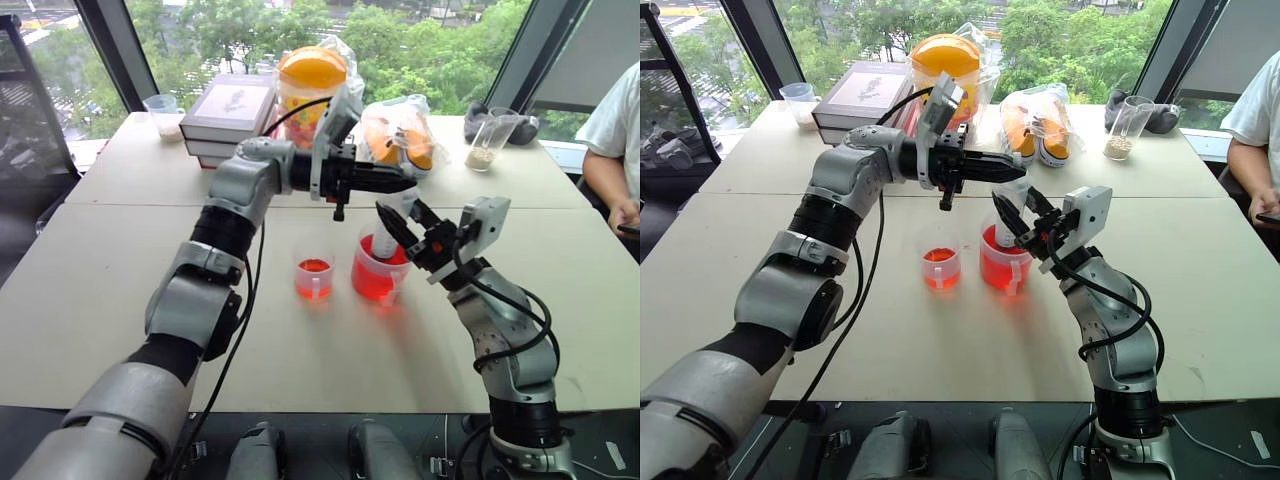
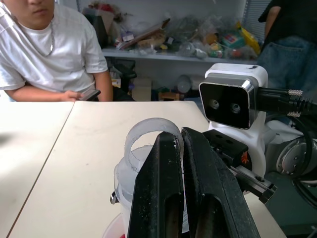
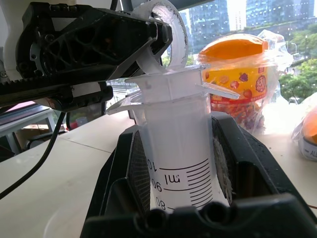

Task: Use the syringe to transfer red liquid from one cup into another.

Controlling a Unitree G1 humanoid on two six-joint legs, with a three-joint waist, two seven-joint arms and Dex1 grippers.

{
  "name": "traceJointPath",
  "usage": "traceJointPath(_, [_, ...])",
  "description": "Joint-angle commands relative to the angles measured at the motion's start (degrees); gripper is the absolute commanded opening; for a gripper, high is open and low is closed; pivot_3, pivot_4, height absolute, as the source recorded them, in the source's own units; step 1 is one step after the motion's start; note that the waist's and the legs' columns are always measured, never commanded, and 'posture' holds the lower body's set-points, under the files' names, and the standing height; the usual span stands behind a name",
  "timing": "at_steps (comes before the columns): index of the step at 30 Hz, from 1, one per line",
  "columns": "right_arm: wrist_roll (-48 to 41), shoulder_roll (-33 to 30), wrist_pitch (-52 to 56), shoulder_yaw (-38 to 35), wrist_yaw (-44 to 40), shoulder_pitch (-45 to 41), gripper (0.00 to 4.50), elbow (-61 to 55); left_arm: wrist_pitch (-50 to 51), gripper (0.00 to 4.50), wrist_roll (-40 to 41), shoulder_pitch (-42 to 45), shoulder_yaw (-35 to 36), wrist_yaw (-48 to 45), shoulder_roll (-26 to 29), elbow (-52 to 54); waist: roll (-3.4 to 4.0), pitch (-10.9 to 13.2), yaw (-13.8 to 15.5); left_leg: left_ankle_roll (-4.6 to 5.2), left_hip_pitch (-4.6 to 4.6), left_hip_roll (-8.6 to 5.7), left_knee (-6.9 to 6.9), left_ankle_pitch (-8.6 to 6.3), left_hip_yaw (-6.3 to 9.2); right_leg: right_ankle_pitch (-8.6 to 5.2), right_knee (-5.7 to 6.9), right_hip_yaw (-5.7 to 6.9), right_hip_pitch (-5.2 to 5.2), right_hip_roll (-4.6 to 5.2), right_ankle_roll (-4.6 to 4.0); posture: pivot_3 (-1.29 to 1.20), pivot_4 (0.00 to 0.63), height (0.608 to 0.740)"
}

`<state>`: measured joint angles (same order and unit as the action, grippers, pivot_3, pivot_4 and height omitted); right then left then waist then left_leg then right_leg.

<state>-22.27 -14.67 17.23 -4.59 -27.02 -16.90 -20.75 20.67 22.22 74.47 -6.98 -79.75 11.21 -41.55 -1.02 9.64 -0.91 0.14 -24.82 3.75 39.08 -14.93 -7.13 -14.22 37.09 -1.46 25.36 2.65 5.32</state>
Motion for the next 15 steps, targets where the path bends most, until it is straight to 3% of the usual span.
traceJointPath(1, [-0.6,-0.65,1.59,2.07,-1.01,1.53,1.37,-0.59,-3.34,0.04,1.28,5.06,4.41,1.24,0.49,1.03,0.0,0.0,0.04,0.0,0.0,0.0,0.0,0.0,0.0,0.0,0.0,0.0,0.0,0.0,0.0,0.0,0.15,0.74])
traceJointPath(15, [-0.77,-0.69,2.56,3.03,-0.7,2.37,1.37,-1.06,-6.18,0.04,1.76,8.07,5.91,2.31,0.7,-2.43,0.0,0.0,0.05,0.0,0.0,0.0,0.0,0.0,0.0,0.0,0.0,0.0,0.0,0.0,0.0,0.0,0.15,0.74])
